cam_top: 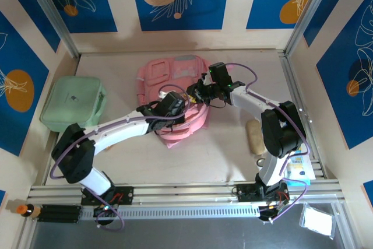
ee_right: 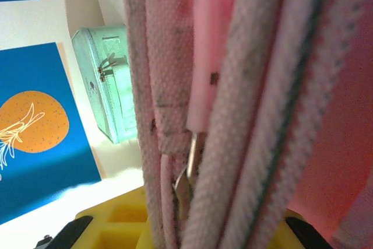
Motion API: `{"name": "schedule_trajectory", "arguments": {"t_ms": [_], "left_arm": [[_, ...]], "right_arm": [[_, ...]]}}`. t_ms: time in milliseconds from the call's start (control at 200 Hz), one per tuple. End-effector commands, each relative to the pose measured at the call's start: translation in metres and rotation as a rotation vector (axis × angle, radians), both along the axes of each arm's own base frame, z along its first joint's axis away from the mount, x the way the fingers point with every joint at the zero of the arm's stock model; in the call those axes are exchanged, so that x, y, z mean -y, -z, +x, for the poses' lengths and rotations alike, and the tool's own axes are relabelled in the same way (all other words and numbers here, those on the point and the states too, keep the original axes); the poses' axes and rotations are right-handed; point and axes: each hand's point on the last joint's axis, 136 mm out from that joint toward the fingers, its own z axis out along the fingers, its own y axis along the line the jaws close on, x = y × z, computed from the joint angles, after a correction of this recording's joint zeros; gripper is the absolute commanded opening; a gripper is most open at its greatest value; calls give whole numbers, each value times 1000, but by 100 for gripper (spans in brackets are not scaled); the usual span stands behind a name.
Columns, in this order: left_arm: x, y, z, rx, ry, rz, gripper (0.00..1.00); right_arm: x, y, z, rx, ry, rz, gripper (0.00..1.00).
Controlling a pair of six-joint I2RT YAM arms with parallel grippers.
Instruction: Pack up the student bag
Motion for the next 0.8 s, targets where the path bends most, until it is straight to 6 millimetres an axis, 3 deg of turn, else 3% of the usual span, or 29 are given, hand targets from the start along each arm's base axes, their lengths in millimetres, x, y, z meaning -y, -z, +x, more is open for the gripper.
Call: {"name": "schedule_trajectory", "arguments": {"t_ms": [0, 125, 430, 610, 795], "left_arm": [[-45, 16, -8, -43, -69, 109, 11], [-61, 25, -14, -75, -83, 99, 13], [-32, 27, -7, -64, 76, 56, 30], [-33, 31, -8, -72, 87, 82, 30], [-44, 28, -7, -58, 72, 129, 20]], "right_arm": [[-5, -21, -3, 55, -56, 47, 18], [-5, -23, -3, 63, -59, 49, 18], [-12, -26, -6, 65, -81, 71, 18], [-12, -27, -6, 67, -79, 70, 18], [-10, -26, -5, 67, -74, 67, 18]]}}
